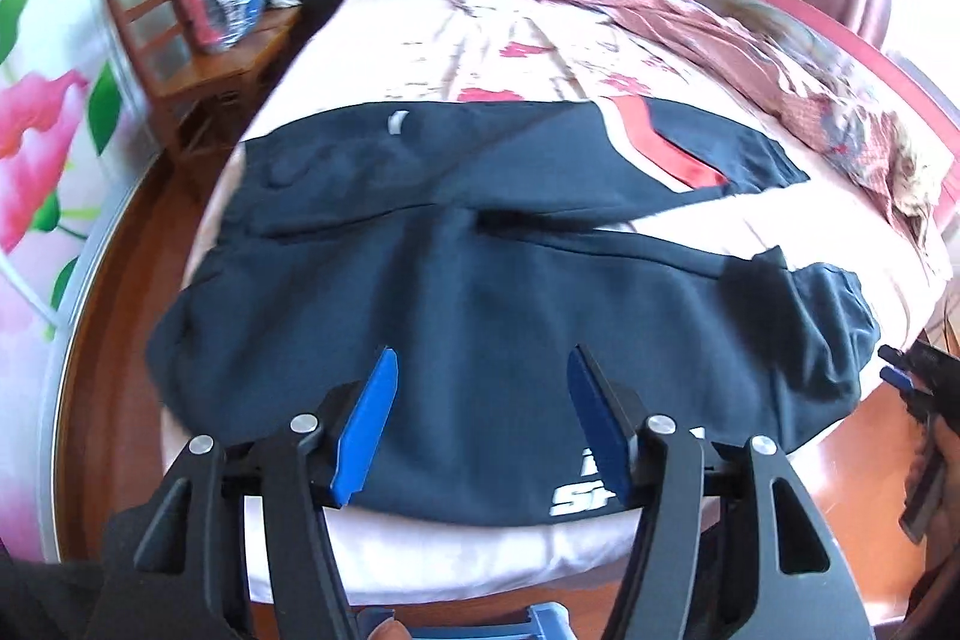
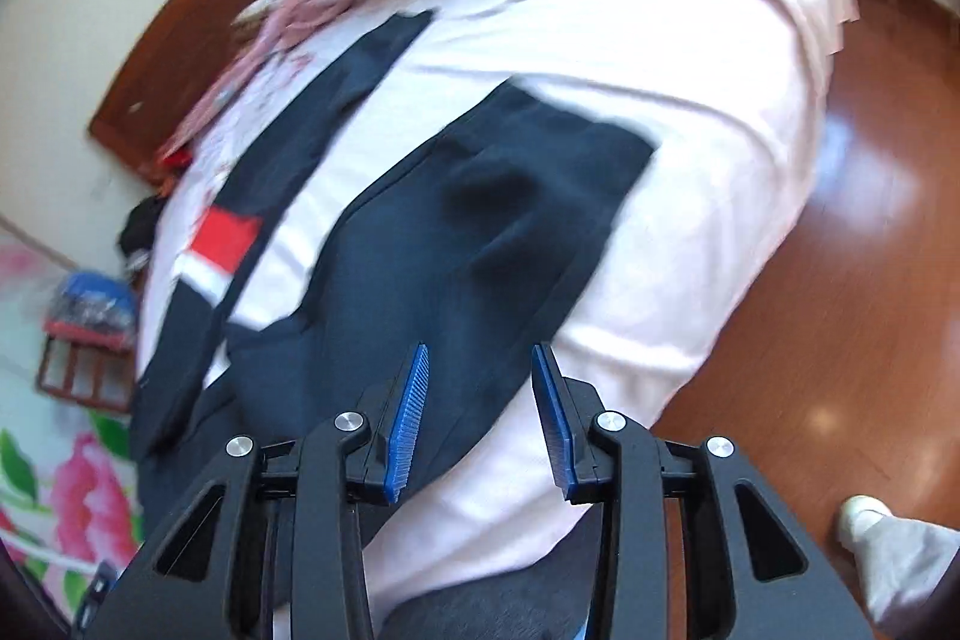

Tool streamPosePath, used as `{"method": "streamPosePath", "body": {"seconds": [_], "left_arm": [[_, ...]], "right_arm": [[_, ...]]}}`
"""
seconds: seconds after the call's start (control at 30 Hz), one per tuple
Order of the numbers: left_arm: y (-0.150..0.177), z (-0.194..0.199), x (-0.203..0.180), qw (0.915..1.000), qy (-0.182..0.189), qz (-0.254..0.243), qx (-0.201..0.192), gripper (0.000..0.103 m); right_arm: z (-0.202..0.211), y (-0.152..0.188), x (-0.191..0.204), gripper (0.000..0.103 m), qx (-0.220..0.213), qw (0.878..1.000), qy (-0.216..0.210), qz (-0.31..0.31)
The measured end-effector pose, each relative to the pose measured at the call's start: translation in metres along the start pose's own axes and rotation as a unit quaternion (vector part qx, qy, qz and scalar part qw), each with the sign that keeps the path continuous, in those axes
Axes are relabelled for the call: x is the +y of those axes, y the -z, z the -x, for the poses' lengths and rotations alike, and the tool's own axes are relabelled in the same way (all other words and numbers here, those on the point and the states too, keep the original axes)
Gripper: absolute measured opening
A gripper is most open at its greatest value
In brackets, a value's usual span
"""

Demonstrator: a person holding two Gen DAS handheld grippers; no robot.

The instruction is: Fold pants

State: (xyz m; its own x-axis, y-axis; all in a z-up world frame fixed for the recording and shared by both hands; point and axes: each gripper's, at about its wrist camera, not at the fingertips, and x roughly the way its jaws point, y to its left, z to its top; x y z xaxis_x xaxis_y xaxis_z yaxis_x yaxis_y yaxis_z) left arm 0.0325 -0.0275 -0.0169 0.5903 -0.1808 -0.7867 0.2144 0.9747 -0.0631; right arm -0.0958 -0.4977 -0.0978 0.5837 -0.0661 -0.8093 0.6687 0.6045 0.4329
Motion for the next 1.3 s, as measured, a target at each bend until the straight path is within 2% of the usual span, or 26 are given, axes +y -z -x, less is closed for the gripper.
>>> {"method": "streamPosePath", "body": {"seconds": [0.03, 0.1, 0.23, 0.33, 0.4, 0.47, 0.53, 0.63, 0.73, 0.87, 0.9, 0.93, 0.97, 1.03, 1.17, 1.23, 1.3], "left_arm": [[-0.003, -0.001, -0.009, 0.9999, 0.005, -0.008, 0.003, 0.070], [-0.005, -0.001, -0.022, 0.9998, 0.006, -0.017, 0.002, 0.072], [-0.007, 0.002, -0.035, 0.9994, 0.015, -0.032, 0.001, 0.078], [-0.008, 0.000, -0.036, 0.9994, 0.016, -0.031, 0.004, 0.078], [-0.009, -0.002, -0.035, 0.9995, 0.013, -0.028, 0.009, 0.078], [-0.010, -0.003, -0.031, 0.9998, 0.006, -0.019, 0.009, 0.079], [-0.010, -0.005, -0.025, 0.9999, 0.004, -0.009, 0.013, 0.083], [-0.010, -0.011, -0.020, 0.9998, 0.000, -0.002, 0.021, 0.083], [-0.010, -0.014, -0.018, 0.9996, -0.004, 0.003, 0.029, 0.083], [-0.010, -0.014, -0.019, 0.9995, -0.005, 0.000, 0.030, 0.083], [-0.010, -0.014, -0.019, 0.9995, -0.003, 0.000, 0.031, 0.084], [-0.011, -0.015, -0.019, 0.9995, -0.002, 0.002, 0.032, 0.085], [-0.012, -0.015, -0.018, 0.9994, -0.001, 0.004, 0.034, 0.085], [-0.013, -0.015, -0.018, 0.9994, 0.000, 0.006, 0.035, 0.086], [-0.014, -0.012, -0.017, 0.9994, 0.000, 0.005, 0.033, 0.087], [-0.016, -0.011, -0.016, 0.9996, -0.001, 0.007, 0.029, 0.087], [-0.017, -0.010, -0.014, 0.9996, -0.003, 0.007, 0.025, 0.087]], "right_arm": [[-0.003, -0.003, 0.001, 0.035, -0.003, 1.000, 0.003, 0.004], [-0.010, -0.006, -0.002, 0.035, 0.002, 1.000, 0.009, 0.001], [-0.016, -0.010, 0.001, 0.035, -0.003, 1.000, -0.005, 0.007], [-0.027, -0.014, -0.002, 0.035, 0.006, 1.000, -0.012, -0.009], [-0.020, -0.014, -0.005, 0.035, -0.013, 1.000, 0.011, -0.014], [-0.014, -0.016, -0.009, 0.035, -0.027, 0.999, 0.011, -0.019], [-0.011, -0.018, -0.013, 0.035, -0.037, 0.999, 0.033, -0.020], [-0.019, -0.023, -0.022, 0.035, -0.026, 0.998, 0.034, -0.034], [-0.034, -0.025, -0.028, 0.035, -0.010, 0.998, 0.000, -0.064], [-0.038, -0.028, -0.025, 0.036, -0.017, 0.998, -0.007, -0.064], [-0.038, -0.029, -0.026, 0.033, -0.017, 0.998, -0.010, -0.065], [-0.038, -0.029, -0.027, 0.025, -0.021, 0.998, -0.012, -0.064], [-0.038, -0.030, -0.029, 0.008, -0.019, 0.998, -0.004, -0.064], [-0.033, -0.031, -0.030, 0.006, -0.025, 0.998, -0.003, -0.060], [-0.003, -0.032, -0.011, 0.005, -0.073, 0.996, 0.048, 0.002], [0.010, -0.035, -0.011, 0.005, -0.097, 0.993, 0.068, 0.009], [0.009, -0.039, -0.018, 0.005, -0.091, 0.992, 0.083, -0.005]]}}
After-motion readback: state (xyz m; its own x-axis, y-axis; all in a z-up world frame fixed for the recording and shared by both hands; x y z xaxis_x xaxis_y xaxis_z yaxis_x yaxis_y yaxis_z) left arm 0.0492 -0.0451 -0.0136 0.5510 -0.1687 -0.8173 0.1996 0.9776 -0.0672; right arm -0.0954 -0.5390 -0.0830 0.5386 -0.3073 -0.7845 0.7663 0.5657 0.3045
